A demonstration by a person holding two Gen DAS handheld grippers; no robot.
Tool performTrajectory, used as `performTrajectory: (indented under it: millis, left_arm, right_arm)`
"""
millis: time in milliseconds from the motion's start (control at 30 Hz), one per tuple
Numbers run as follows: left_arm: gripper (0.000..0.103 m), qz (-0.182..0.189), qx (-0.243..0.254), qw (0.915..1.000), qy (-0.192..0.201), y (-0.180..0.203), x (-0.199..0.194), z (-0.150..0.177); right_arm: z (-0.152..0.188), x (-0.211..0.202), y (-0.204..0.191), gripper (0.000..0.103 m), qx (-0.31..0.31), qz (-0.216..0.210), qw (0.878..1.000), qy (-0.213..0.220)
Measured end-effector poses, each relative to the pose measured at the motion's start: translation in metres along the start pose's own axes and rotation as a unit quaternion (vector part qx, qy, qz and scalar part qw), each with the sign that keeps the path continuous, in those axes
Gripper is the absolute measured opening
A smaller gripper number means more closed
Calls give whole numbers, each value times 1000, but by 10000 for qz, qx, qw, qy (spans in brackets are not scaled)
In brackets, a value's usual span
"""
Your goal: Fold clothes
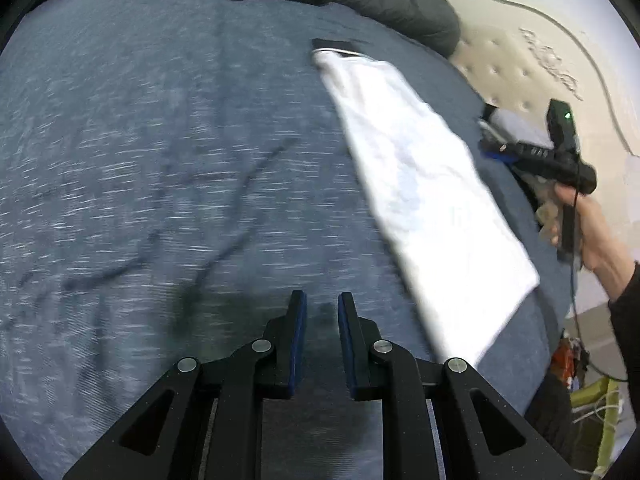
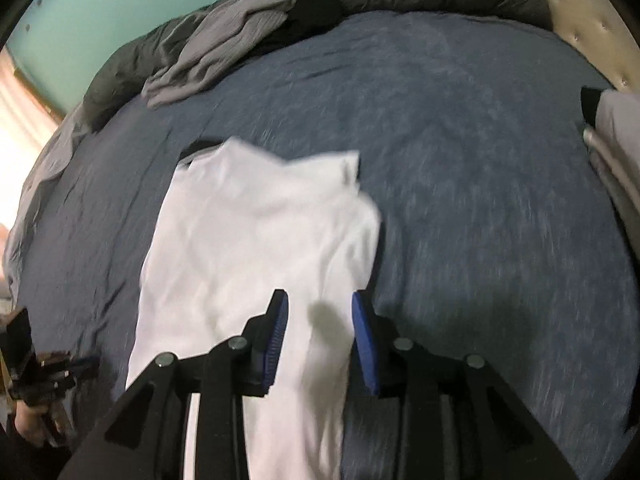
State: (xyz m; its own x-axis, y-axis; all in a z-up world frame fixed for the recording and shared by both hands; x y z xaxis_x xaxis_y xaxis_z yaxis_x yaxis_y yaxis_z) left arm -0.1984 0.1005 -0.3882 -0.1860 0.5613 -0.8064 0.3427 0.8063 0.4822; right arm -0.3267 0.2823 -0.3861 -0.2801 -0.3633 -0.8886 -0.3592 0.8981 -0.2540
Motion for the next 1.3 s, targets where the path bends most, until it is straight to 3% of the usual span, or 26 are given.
performTrajectory:
  millis: [133, 400, 600, 733, 800, 867, 900, 933, 1167, 1300]
  left_arm:
    - [28, 187, 129, 9996, -177, 37, 14, 6]
    - [28, 686, -215, 9955, -616, 76, 38, 27]
    - [26, 658, -255, 9943, -798, 87, 44, 38]
    - [9, 635, -150, 9939, -885, 95, 44, 46]
    - [6, 604, -57, 9942, -889, 99, 42, 47]
    - [5, 605, 2, 9944, -868, 102, 38, 47]
    - [5, 605, 25, 9945, -849, 103, 35, 46]
    - [4, 590, 61, 9947, -836, 104, 32, 46]
    - [4, 613, 37, 9945, -843, 93, 11, 49]
    - [4, 535, -21, 9936, -994, 81, 20, 59]
  right_arm:
    - [35, -14, -7, 33, 121, -251, 9996, -21]
    - [86, -37, 6, 33, 144, -424, 9985, -316]
    - [117, -44, 12, 33, 190, -671, 9964, -488]
    - [131, -44, 6, 33, 183, -976, 9934, -567]
    - [136, -43, 1, 33, 143, -1141, 9915, -605]
    - [141, -42, -4, 29, 103, -1306, 9893, -642]
    - [143, -42, -6, 13, 45, -1322, 9890, -665]
    - [144, -43, -7, 8, 6, -1290, 9894, -665]
    - [149, -55, -2, 6, -57, -1179, 9906, -684]
    - [159, -43, 1, 6, -123, -1060, 9904, -875]
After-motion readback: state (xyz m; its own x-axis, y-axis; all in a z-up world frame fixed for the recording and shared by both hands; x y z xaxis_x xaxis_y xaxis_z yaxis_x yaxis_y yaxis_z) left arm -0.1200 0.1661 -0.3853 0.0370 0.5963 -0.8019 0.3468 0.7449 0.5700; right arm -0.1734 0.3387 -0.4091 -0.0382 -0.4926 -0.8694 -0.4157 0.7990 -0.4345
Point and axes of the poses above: each gripper's, at about its wrist camera, not at the fingertips, and x roughly the way its jaws point, y to its right, z to its underside, the point moved 10 cm from there along x, roughly the way its jaws point, and after that the axes turned 4 degrees about -y, right-handed, at the moved point
